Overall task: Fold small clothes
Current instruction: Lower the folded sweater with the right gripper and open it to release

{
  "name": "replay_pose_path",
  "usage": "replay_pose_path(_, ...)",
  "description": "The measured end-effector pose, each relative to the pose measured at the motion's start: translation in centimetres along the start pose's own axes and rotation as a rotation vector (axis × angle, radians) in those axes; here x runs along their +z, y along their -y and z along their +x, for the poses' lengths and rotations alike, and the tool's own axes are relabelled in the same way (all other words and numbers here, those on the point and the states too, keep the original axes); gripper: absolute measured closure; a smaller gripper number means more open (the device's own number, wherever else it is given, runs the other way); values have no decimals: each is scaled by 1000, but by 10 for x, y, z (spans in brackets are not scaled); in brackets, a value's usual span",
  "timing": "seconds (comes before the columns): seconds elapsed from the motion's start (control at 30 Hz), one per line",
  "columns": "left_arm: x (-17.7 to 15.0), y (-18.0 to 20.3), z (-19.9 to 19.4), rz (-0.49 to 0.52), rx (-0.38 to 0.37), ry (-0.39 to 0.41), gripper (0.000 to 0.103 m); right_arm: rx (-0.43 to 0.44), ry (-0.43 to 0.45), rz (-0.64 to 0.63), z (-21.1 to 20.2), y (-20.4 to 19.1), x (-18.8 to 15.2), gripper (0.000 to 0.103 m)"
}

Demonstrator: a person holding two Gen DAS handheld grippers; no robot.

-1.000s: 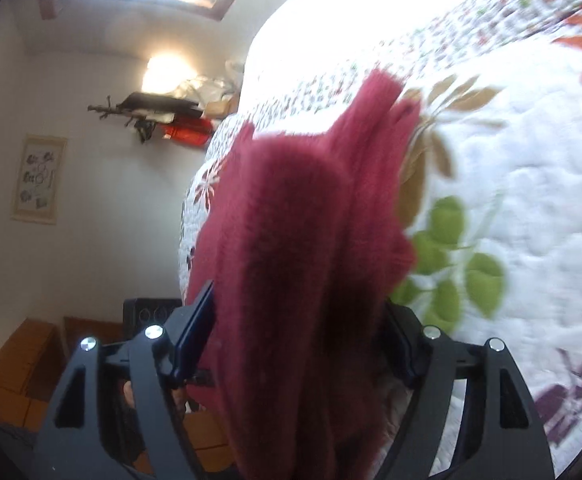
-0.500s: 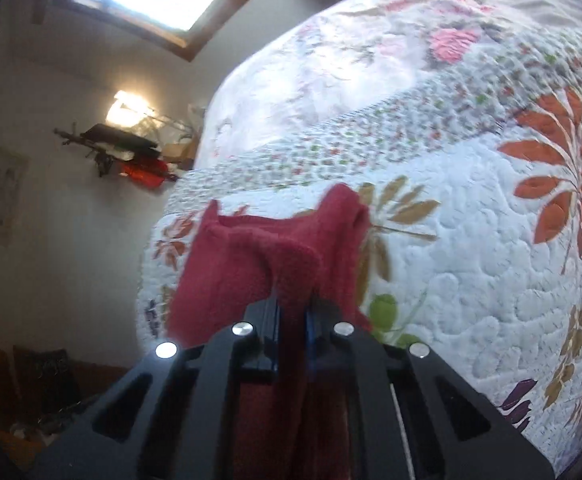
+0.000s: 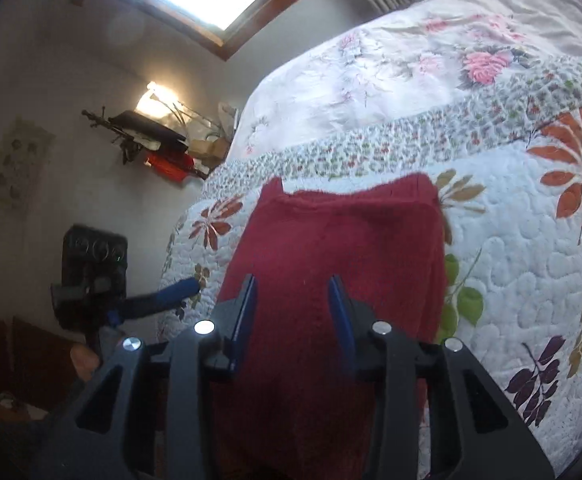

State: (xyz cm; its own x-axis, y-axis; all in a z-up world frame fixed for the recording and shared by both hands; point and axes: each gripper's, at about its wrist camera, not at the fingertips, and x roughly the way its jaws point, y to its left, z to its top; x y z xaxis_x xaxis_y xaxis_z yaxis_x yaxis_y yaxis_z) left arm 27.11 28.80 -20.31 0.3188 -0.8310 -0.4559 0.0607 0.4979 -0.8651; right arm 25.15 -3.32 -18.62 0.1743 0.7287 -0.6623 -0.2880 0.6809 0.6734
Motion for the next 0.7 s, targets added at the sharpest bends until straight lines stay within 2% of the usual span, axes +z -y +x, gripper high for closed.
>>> replay_pose_path(0.03, 5, -9, 12, -12, 29, -27, 21, -15, -21, 12, 8, 7, -4, 65)
replay_pose_path(0.1, 7, -26, 34, -31, 56, -78, 22, -41, -46, 41, 20, 27, -10, 78)
replay_pose_path(0.13, 5, -32, 42, -26, 70, -84, 22, -81, -52, 43, 24, 36, -10, 95)
replay_pose_path(0.2, 1, -29, 50, 9, 105, -87, 23, -91, -56, 84, 23, 50, -7, 103)
replay_pose_path(0.27, -1, -18, 43, 14, 120, -77, 22, -105, -41, 90, 10, 45, -5, 102)
replay_pose_path(0.3, -3, -12, 35, 10, 111, -65, 22, -103, -22, 72, -1, 35, -6, 96)
replay_pose_path(0.37, -16, 11, 7, 60, 91, -20, 21, -67, 5, 8, -23, 8, -15, 93)
replay_pose_path(0.43, -37, 22, -14, 114, 90, 3, 17, -32, -14, -31, -30, -12, -30, 93)
replay_pose_path(0.47, -49, 23, -23, 110, 80, 0, 17, -22, -43, -41, -27, -17, -39, 92)
replay_pose_path(0.53, -68, 13, -24, 69, 59, -25, 17, -79, -95, -71, -7, -20, -55, 92)
replay_pose_path(0.57, -77, 3, -19, 54, 77, -43, 17, -133, -105, -69, 3, -14, -60, 100)
replay_pose_path(0.6, -80, -6, -14, 25, 93, -55, 17, -165, -103, -55, 10, -5, -62, 103)
replay_pose_path(0.7, -83, -34, 7, -34, 80, -75, 23, -176, -89, 12, 18, 19, -63, 103)
